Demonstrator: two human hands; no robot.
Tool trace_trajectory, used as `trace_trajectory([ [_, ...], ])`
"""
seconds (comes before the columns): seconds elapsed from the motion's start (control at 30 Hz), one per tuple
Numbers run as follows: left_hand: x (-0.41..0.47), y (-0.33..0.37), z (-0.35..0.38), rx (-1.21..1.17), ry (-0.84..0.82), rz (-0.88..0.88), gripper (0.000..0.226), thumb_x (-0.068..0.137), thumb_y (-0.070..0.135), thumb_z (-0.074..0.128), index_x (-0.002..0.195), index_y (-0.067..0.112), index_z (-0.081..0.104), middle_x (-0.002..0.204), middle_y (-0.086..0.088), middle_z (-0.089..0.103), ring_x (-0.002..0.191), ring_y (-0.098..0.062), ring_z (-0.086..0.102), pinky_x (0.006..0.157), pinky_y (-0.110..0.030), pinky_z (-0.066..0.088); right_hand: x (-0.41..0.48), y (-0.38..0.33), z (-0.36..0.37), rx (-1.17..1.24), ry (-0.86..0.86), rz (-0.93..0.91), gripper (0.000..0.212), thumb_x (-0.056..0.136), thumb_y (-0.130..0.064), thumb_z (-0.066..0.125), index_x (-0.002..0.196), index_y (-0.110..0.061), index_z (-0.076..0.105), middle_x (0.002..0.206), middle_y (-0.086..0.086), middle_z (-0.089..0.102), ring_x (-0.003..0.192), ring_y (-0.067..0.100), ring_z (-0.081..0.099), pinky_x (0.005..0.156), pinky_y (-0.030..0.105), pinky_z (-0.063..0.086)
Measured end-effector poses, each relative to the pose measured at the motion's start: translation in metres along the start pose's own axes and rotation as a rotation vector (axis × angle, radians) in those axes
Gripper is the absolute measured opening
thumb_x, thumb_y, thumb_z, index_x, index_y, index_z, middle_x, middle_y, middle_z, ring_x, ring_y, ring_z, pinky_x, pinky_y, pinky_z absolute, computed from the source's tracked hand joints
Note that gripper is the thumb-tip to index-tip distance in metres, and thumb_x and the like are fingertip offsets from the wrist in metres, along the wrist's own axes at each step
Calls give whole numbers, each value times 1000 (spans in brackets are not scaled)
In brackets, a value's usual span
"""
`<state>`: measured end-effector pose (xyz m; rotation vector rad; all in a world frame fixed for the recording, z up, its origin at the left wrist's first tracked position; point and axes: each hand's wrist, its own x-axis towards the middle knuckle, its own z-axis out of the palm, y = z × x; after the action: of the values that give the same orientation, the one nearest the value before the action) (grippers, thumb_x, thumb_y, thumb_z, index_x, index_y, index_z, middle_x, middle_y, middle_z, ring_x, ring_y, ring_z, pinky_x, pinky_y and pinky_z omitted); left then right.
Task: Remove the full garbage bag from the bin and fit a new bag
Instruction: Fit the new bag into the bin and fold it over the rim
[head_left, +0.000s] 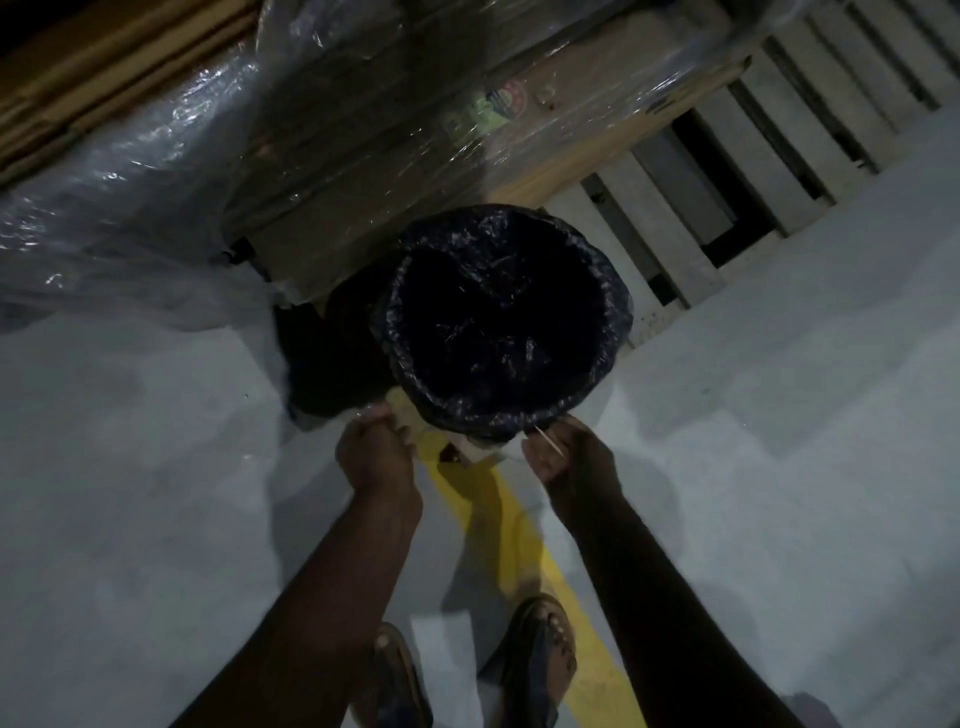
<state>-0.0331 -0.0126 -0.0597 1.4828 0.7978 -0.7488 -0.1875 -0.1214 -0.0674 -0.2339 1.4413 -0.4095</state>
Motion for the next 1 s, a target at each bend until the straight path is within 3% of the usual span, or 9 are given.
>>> trace_trajectory([
  [0.17,8,36,10,267,11,519,33,102,32,61,129,14,69,127,-10,71,112,-26,67,95,-40,55,-2,-36,-13,-18,159,-349,21,100,-12,57,116,-3,68,97,13,72,89,28,72,73,34,64],
  [0.33,27,66,29,347,-237,301,37,103,48,61,125,21,73,130,-12,73,120,-31,70,102,-52,58,8,-87,8,-166,64,-402,30,105,-44,56,126,-22,62,129,6,68,115,26,69,93,43,60],
  [0.4,34,77,36,396,-262,221,32,101,51,62,111,25,77,118,-6,79,107,-24,75,87,-43,65,13,-104,18,-228,37,-403,44,106,-46,53,141,-20,57,131,5,68,117,24,67,91,39,59],
  [0.5,43,90,48,305,-353,0,25,104,43,61,98,23,76,78,3,80,66,-15,77,52,-28,60,19,-123,25,-364,-27,-370,40,104,-34,58,138,-13,64,132,9,71,120,26,68,95,38,58],
  [0.63,46,103,55,283,-378,-85,14,108,23,56,107,22,70,76,0,78,65,-19,76,49,-29,60,26,-135,25,-397,-17,-392,30,103,-19,60,127,-3,68,122,13,73,113,25,70,96,39,60],
  [0.73,45,102,54,235,-376,-61,14,108,23,55,114,18,68,100,-5,73,85,-24,72,62,-36,60,34,-136,18,-239,-136,-256,14,109,-19,50,104,-13,62,106,3,64,96,16,64,115,43,45],
  [0.83,49,93,50,153,-363,-36,28,111,21,49,129,10,66,125,-14,71,112,-34,69,92,-49,59,44,-132,9,-79,-232,-83,13,109,-21,49,102,-13,58,110,4,61,97,17,64,108,38,50],
  [0.9,57,86,48,165,-332,12,35,111,20,50,137,1,62,137,-20,67,127,-38,64,109,-54,53,46,-127,6,-92,-224,-54,17,108,-21,51,112,-8,60,112,6,62,98,19,65,89,35,59],
  [1.0,67,76,46,255,-209,83,20,108,19,58,108,3,70,128,-21,69,122,-38,66,103,-49,56,47,-120,10,-229,-167,-78,49,110,-24,46,154,-3,42,134,10,63,97,19,67,79,27,61],
])
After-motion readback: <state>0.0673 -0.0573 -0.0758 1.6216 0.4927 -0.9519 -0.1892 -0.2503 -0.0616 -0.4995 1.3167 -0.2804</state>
